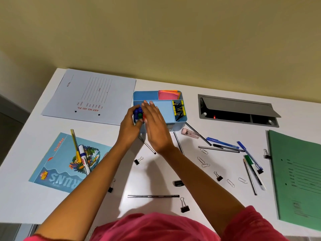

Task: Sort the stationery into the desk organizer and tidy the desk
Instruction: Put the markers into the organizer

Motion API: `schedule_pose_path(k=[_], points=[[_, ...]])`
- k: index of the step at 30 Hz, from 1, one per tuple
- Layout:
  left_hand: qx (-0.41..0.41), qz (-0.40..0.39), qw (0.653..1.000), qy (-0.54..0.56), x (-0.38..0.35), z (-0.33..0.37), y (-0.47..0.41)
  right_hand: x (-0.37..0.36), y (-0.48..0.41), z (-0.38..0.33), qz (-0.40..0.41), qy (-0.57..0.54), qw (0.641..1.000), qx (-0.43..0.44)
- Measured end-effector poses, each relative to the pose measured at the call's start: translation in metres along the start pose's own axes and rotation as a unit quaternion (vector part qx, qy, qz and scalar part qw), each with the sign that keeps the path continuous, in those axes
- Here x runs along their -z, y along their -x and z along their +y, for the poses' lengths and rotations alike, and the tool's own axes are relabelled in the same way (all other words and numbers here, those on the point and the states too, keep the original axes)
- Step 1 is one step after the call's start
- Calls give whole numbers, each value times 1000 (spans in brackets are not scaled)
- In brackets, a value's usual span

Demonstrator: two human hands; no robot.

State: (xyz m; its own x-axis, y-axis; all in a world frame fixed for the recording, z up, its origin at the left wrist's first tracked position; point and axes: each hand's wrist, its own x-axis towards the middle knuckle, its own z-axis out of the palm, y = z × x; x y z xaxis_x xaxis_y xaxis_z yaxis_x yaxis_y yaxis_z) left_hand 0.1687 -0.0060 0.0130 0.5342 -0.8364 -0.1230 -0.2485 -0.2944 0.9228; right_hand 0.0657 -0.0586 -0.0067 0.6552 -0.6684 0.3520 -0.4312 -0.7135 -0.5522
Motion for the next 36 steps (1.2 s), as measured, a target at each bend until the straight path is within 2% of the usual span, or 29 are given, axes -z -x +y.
schedule_pose_path(k=[3,7,10,15,19,21,24,27,30,33,36], points=[[-2,4,1000,4,-1,7,2,22,27,15,85,-28,995,-32],[-8,3,999,36,-7,10,6,59,76,52,165,50,974,-147],[-2,8,999,53,-13,5,6,85,126,90,209,143,953,-166],[15,31,999,20,-20,-4,9,122,194,139,214,162,885,-382],[19,38,999,-6,-22,-11,7,147,225,162,181,221,822,-493],[23,38,999,-9,-22,-13,6,156,231,164,168,217,801,-533],[23,39,999,-15,-22,-15,6,165,234,162,174,179,784,-568],[27,38,999,-17,-22,-14,8,162,237,163,169,195,788,-559],[32,39,999,-12,-21,-15,10,162,238,162,178,162,793,-560],[27,39,999,-7,-20,-17,15,162,236,164,206,140,765,-594],[23,37,999,9,-20,-17,21,160,236,164,130,200,801,-549]])
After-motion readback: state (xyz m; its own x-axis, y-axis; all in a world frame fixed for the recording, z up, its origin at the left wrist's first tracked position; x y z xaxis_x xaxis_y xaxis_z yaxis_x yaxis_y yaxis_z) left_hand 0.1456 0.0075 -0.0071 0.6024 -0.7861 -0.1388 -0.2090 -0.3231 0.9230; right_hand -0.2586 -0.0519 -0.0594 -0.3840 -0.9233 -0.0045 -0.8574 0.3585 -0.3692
